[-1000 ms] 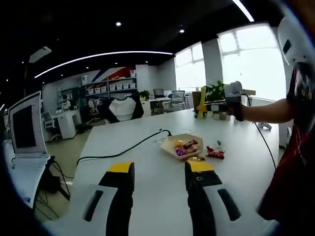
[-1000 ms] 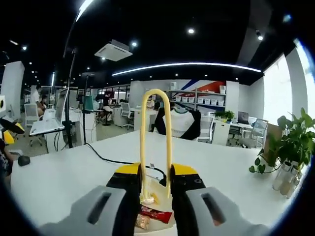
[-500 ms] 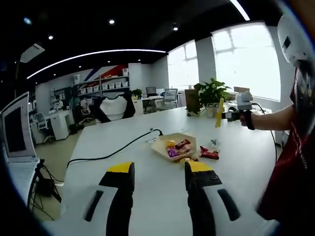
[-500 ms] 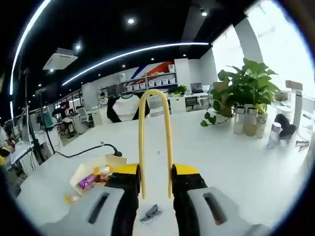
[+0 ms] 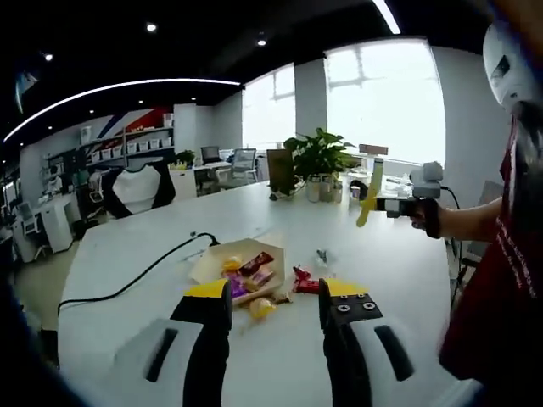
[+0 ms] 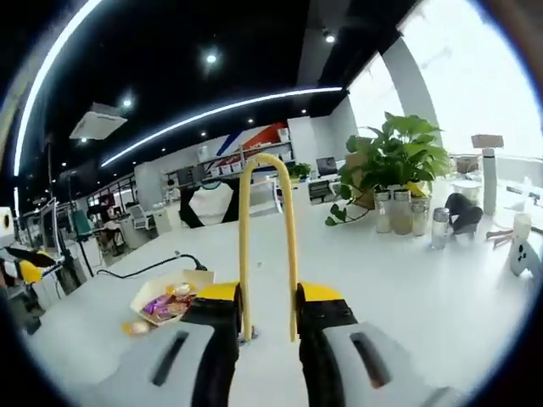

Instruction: Place the target food into the container with the food tongs after gripping and lifting it, then release it inside without dropping or visibly crushing the food.

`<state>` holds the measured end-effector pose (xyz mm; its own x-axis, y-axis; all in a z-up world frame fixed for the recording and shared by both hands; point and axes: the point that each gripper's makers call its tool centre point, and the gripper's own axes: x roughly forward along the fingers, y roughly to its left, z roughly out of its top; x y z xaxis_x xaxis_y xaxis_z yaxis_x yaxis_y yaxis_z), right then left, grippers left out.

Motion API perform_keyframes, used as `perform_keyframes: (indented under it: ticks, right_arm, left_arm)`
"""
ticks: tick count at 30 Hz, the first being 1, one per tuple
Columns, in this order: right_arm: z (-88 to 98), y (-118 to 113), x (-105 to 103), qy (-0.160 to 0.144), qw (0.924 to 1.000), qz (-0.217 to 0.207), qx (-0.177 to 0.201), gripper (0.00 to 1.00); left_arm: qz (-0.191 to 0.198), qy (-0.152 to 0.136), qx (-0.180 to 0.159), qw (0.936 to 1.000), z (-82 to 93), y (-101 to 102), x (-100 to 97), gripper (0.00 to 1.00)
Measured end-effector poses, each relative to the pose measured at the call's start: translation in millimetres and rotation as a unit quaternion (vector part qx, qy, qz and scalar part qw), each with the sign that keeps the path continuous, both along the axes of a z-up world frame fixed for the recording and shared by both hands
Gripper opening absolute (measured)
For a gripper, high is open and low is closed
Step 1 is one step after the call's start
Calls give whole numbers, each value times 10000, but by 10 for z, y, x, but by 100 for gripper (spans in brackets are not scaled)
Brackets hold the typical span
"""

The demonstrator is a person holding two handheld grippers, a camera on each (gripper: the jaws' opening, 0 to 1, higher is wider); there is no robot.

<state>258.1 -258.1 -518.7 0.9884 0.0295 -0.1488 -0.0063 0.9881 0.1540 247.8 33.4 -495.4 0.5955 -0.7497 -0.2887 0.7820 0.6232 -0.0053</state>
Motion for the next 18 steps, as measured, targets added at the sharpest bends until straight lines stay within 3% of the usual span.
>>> perform_keyframes:
  ticks: [5,6,9,15,18]
  right_arm:
    - [59,-74,-288,8,9998,4,-176,22]
    - [58,-85,-304,17,9998,13,-183,22]
    - [115,-173,-460,-54,9999,-64,-103,22]
    - [142,-231,-628,-55,9999,-130,-59,22]
    - [129,-263,-692,-35,9999,-154,-66,22]
  left_arm:
    - [-625,120,310,9975,-158,-806,107,43]
    - [-671,123,319,9972,-163,-862,113,43]
    - [-923,142,326,9951,-177,-1288,198,42]
    - [-920,362,421,9942,-305,-1725,367,40]
    - [-895,347,864,9916,-447,-1831,435,38]
